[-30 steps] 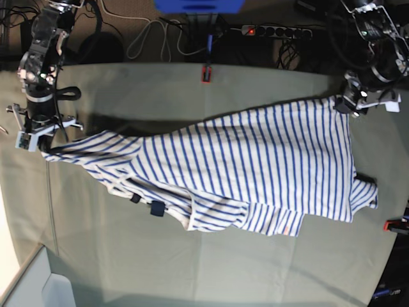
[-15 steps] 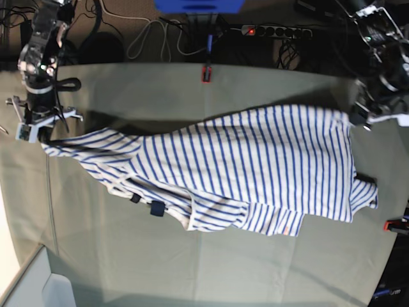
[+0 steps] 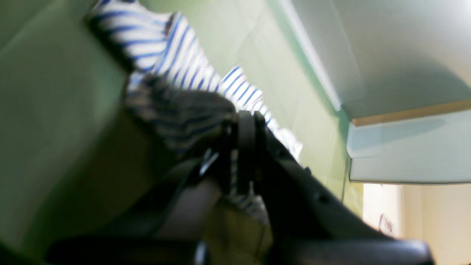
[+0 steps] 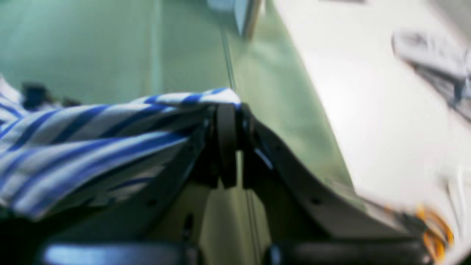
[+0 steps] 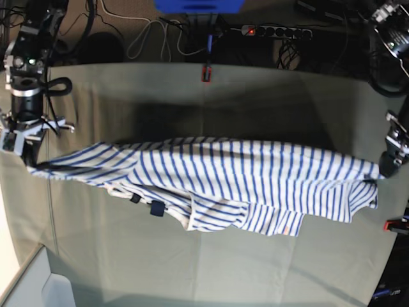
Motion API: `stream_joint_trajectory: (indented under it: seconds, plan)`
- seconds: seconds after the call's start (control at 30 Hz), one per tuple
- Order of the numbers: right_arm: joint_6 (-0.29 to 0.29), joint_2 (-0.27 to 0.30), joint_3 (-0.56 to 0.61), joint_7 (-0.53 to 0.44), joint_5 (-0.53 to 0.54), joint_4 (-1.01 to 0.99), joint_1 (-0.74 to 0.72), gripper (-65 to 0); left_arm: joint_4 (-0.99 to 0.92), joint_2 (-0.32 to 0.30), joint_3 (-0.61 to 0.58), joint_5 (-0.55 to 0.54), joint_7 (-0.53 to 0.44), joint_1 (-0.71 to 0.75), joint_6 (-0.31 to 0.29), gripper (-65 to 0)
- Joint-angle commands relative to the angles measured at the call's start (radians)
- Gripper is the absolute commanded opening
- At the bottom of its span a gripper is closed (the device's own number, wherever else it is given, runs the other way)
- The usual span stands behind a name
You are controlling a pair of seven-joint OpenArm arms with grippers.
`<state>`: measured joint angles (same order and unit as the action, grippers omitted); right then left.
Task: Layout the t-shirt on the table in an organized manner, then fold the t-shirt properly
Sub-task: 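Swing the held shirt up and lay it flat across the table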
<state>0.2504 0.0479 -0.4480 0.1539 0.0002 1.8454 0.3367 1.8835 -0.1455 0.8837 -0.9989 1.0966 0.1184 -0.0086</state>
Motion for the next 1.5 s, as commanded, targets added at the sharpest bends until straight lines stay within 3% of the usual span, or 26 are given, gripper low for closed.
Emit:
stream_joint_trajectory:
  seconds: [0.0,0.1,0.23,0.43,0.6,0.93,1.13,1.3,1.47]
  plan:
    - [0.039,0.005,-0.004,-0.027,0.005,0.027,-0.020,-65.0,0.011,-0.026,-0.022,-0.024,-0.017,-0.041,0.003,-65.0]
    - [0.071,0.007,-0.001,0.028,0.004,0.032,-0.090,-65.0,0.000,-0.076,-0.128,0.067,-0.017,-0.151,0.003,-65.0]
    - [0.076,0.019,-0.005,0.198,0.002,0.032,-0.262,-65.0,-0.101,-0.122,-0.283,0.174,-0.019,-0.337,0.003,-65.0]
    - [0.076,0.109,0.028,0.411,0.002,0.020,-0.534,-65.0,-0.356,-0.177,-0.484,0.209,-0.019,-0.670,0.003,-65.0]
    - [0.076,0.165,0.087,0.493,0.001,-0.072,-0.790,-65.0,-0.620,-0.174,-0.593,0.232,-0.020,-0.988,0.003,-65.0]
    - [0.076,0.306,0.180,0.496,-0.001,-0.433,-1.303,-65.0,-0.928,-0.145,-0.756,0.225,-0.263,-1.407,0.003,-65.0]
    - [0.076,0.373,0.193,0.442,-0.001,-0.620,-1.562,-65.0,-0.993,-0.125,-0.772,0.225,-0.341,-1.427,0.003,-65.0]
    - [0.076,0.419,0.194,0.445,0.001,-0.625,-1.640,-65.0,-0.985,-0.127,-0.769,0.190,-0.338,-1.427,0.003,-65.0]
    - [0.076,0.438,0.193,0.451,0.001,-0.520,-1.559,-65.0,-0.985,-0.173,-0.771,0.047,-0.335,-1.427,0.012,-65.0]
